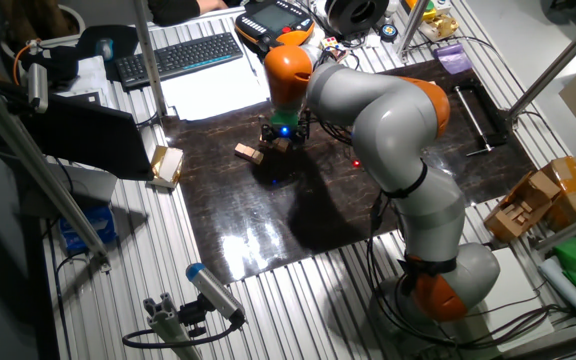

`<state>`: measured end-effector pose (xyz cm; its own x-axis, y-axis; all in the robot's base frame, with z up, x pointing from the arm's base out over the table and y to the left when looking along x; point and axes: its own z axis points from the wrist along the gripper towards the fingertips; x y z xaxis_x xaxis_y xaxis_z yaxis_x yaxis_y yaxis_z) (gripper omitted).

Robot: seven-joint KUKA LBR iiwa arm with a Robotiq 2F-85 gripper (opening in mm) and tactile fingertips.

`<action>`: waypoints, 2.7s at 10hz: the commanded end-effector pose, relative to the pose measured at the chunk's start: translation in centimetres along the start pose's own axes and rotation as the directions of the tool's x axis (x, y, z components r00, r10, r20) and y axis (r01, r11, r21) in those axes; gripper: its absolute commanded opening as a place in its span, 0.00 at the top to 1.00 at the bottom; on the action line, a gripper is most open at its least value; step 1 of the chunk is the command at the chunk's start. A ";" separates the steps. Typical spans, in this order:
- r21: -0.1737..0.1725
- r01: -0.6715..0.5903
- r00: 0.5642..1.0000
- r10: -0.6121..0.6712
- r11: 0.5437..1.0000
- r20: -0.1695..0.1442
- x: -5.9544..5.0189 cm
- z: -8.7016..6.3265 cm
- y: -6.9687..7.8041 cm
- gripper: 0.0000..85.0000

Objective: Stack the blocks into a pyramid shape

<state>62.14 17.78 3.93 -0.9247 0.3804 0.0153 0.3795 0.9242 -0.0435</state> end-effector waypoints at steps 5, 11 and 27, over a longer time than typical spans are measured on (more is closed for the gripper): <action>-0.008 0.019 1.000 -0.019 1.000 0.002 -0.4 0.2 -0.6 0.35; -0.002 0.089 0.996 -0.089 0.996 0.021 -0.2 -0.2 -1.8 0.73; 0.080 0.602 0.798 -0.600 0.794 -0.047 -2.3 -0.9 -15.9 0.79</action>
<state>58.22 2.26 5.48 -0.9670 -0.2401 0.0854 -0.2484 0.9629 -0.1051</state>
